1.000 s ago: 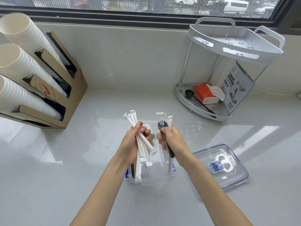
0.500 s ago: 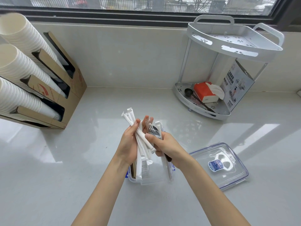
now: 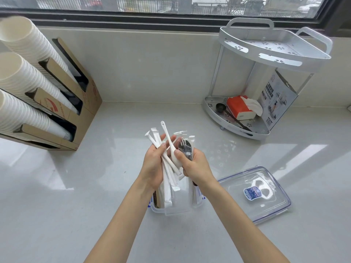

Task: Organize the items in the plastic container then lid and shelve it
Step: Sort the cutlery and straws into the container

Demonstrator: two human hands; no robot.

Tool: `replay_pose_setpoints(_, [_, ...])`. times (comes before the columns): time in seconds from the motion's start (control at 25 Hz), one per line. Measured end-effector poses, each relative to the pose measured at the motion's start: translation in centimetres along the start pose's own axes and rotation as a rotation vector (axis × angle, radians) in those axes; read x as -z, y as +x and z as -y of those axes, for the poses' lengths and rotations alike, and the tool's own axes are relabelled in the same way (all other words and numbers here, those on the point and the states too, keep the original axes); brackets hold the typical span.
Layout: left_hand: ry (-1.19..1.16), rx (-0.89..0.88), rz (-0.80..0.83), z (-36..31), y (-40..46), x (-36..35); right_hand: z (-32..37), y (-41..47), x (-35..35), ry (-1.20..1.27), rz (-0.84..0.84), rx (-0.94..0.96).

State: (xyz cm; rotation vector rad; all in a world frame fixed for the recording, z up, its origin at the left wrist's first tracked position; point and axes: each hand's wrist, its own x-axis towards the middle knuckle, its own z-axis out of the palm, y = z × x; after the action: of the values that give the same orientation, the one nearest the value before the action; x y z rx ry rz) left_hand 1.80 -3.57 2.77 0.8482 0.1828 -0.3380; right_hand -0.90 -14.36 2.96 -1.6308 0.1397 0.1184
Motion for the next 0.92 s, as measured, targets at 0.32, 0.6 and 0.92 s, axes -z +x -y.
replay_pose_setpoints(0.32, [0.059, -0.113, -0.226, -0.6, 0.3, 0.8, 0.6, 0.2, 1.2, 0.085, -0.043, -0.055])
replay_pose_setpoints(0.6, [0.571, -0.14, -0.074, -0.5, -0.8, -1.8, -0.5, 0.8, 0.5, -0.242, -0.077, 0.025])
replay_pose_setpoints(0.92, [0.739, -0.051, -0.004, -0.7, -0.7, -1.7, -0.5, 0.8, 0.7, -0.419, 0.018, 0.044])
